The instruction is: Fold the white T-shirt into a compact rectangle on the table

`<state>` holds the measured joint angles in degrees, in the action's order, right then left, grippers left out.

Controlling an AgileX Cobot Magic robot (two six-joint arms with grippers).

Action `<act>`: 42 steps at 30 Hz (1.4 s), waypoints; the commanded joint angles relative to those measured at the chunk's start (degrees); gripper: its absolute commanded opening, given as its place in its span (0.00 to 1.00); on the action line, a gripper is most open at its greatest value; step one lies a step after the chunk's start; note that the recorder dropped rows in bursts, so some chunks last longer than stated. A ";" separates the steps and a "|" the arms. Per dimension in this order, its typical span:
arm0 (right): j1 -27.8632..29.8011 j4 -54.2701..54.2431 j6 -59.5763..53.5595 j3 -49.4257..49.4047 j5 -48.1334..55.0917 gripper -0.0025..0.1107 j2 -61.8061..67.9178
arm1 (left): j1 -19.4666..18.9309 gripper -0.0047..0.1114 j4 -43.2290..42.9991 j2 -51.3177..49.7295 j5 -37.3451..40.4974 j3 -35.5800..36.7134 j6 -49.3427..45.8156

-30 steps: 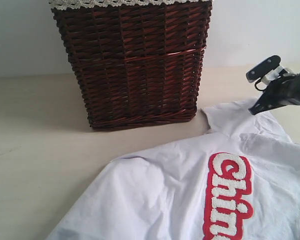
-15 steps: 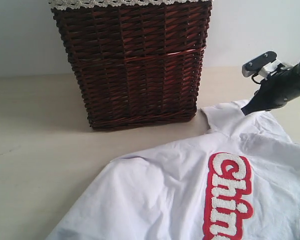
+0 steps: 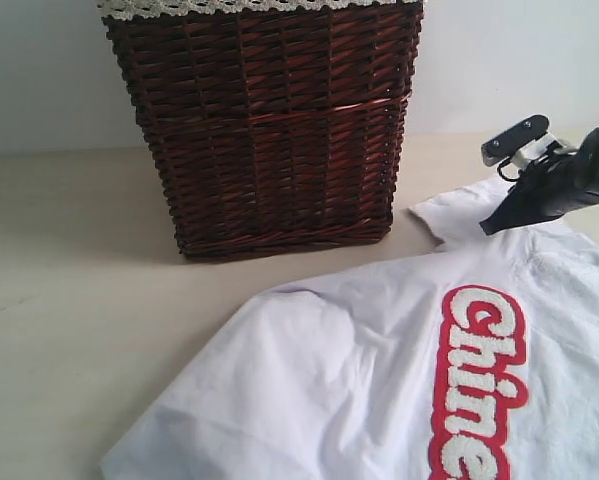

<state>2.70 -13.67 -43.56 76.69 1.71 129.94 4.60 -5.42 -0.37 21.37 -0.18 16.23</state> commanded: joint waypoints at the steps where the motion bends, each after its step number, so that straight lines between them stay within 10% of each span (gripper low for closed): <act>1: 0.32 0.96 0.25 -0.94 -3.45 0.07 2.61 | 0.06 0.06 0.13 0.37 -0.24 0.18 0.04; 13: 0.32 0.11 1.71 -0.94 0.75 0.07 -12.14 | 0.06 0.06 0.13 0.37 -0.24 0.18 0.04; 24: -0.05 -16.23 36.78 -7.33 2.15 0.07 -41.17 | 0.06 0.06 0.13 0.37 -0.24 0.18 0.04; 30: -0.05 -15.95 24.27 -20.27 1.07 0.07 -57.12 | 0.06 0.06 0.13 0.37 -0.24 0.18 0.04; 34: -0.05 -16.16 27.37 -46.09 -14.28 0.07 -72.20 | 0.06 0.06 0.13 0.37 -0.24 0.18 0.04; 37: -0.05 -6.99 27.37 -64.93 -30.85 0.07 -84.25 | 0.06 0.06 0.13 0.37 -0.24 0.18 0.04; 42: -0.05 30.97 47.09 -76.69 -21.15 0.07 -106.74 | 0.06 0.06 0.13 0.37 -0.24 0.18 0.04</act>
<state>2.70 2.16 -8.19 0.99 -26.09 29.98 4.60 -5.42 -0.37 21.37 -0.18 16.23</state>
